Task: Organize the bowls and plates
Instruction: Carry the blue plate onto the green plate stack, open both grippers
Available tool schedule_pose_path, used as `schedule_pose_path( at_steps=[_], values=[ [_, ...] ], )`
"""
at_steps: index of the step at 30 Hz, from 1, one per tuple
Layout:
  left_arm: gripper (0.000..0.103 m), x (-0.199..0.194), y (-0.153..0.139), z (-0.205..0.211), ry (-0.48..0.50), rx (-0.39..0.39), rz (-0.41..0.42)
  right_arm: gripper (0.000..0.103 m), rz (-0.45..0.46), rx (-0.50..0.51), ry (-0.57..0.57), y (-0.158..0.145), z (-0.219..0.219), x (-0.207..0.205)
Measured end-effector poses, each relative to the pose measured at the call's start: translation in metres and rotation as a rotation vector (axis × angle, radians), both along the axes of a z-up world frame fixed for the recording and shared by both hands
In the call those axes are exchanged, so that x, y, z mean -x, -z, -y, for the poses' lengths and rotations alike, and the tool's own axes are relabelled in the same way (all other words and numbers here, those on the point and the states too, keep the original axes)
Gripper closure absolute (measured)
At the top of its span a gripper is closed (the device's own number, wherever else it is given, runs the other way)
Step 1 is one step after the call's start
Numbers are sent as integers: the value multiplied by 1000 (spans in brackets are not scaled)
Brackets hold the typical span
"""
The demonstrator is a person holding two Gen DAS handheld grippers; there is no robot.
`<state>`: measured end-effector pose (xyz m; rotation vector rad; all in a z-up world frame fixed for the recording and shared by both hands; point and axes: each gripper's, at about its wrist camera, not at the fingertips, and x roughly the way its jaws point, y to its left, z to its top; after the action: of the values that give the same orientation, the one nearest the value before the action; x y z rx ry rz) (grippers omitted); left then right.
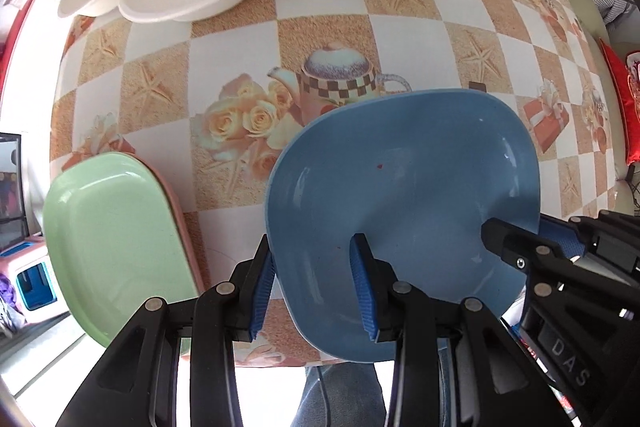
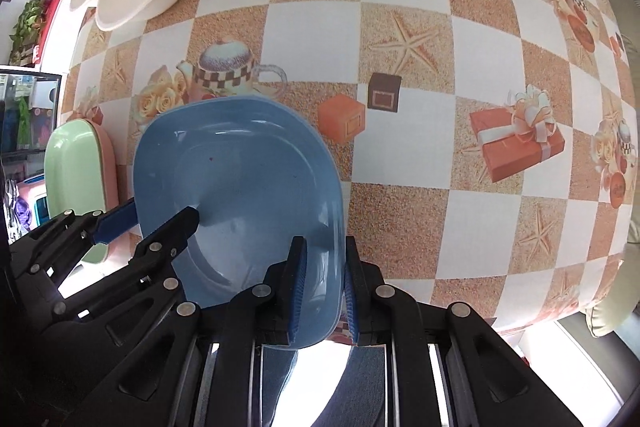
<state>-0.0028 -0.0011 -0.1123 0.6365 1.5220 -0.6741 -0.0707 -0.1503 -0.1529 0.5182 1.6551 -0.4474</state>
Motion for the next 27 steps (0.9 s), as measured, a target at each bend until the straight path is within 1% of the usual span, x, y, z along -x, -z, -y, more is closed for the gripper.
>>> schedule_pose_path(
  at_steps=[4, 9, 12, 13, 15, 17, 20, 21, 23, 27],
  values=[
    [64, -20, -16, -17, -26, 11, 25, 83, 12, 10, -28, -14, -10, -12],
    [64, -28, -39, -51, -68, 9, 72, 83, 34, -10, -71, -27, -21, -25],
    [64, -40, -44, -74, -113, -6, 96, 83, 49, -32, -111, -30, -34, -38],
    [64, -44, -45, -74, -128, -11, 106, 83, 53, -44, -122, -30, -38, -43],
    [64, -53, -48, -92, -159, -22, 125, 83, 59, -65, -145, -30, -49, -52],
    [64, -63, -48, -94, -187, -36, 144, 83, 64, -88, -174, -29, -61, -63],
    [64, -75, -46, -108, -231, -48, 157, 83, 66, -130, -203, -25, -79, -77],
    [64, -81, -44, -101, -240, -50, 160, 83, 64, -143, -209, -23, -87, -81],
    [64, -86, -39, -95, -245, -59, 167, 83, 58, -159, -230, -17, -103, -87],
    [63, -90, -29, -98, -238, -80, 178, 83, 43, -176, -245, -5, -117, -96]
  ],
)
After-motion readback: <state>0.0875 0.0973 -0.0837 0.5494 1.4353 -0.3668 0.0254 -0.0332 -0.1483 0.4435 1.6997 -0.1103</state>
